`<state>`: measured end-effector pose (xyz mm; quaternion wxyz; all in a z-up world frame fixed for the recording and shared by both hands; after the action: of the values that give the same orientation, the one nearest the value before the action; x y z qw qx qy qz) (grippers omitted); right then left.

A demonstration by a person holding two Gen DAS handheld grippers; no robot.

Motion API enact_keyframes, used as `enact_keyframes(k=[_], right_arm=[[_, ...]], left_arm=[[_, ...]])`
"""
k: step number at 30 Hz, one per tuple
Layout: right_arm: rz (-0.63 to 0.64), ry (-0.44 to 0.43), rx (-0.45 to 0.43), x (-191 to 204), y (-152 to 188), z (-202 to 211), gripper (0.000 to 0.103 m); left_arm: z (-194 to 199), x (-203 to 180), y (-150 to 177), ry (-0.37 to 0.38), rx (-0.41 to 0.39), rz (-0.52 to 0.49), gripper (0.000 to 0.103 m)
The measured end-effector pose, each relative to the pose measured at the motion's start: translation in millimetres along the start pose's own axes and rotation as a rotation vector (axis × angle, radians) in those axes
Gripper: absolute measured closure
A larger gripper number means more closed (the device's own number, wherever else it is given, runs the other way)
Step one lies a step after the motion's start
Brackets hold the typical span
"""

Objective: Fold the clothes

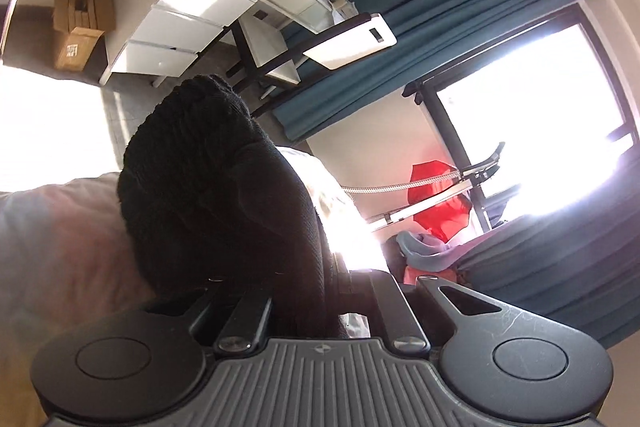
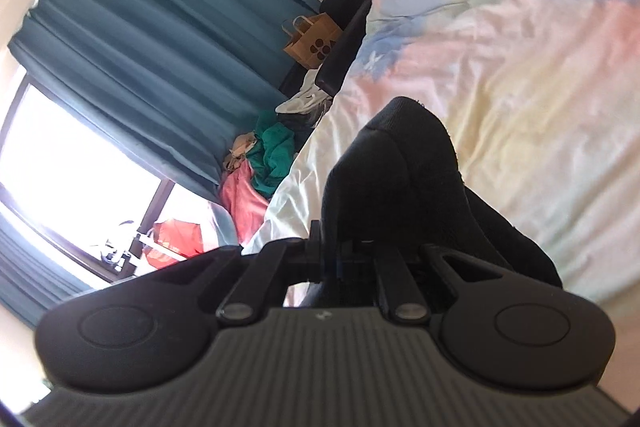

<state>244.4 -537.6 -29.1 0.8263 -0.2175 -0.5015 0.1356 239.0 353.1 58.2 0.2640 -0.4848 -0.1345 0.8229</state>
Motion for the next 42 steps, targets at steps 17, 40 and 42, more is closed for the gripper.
enact_keyframes(k=[17,40,42], right_arm=[[0.15,0.324,0.177,-33,64,-279,0.094],[-0.303,0.077,0.298,-112,111,-82,0.032],[-0.312,0.061,0.301,-113,121,-89,0.032]], left_arm=[[-361,-31,16,-0.399,0.157,-0.212,0.088],[-142,117,16,-0.226,0.093,0.147,0.008],[-135,135,30,-0.214,0.082,0.166,0.008]])
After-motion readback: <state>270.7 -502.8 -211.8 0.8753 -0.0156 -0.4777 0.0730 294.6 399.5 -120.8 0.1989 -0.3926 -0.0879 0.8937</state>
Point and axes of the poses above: each gripper's, at about its wrist camera, not at the fingertips, and z roughly against the way its jaws point, x to its left, y to its underside, the point moved 10 cm from there along -z, roughly the way its jaws point, and after that the axes turned 3 degrees about -z, right-handed, at the moved point
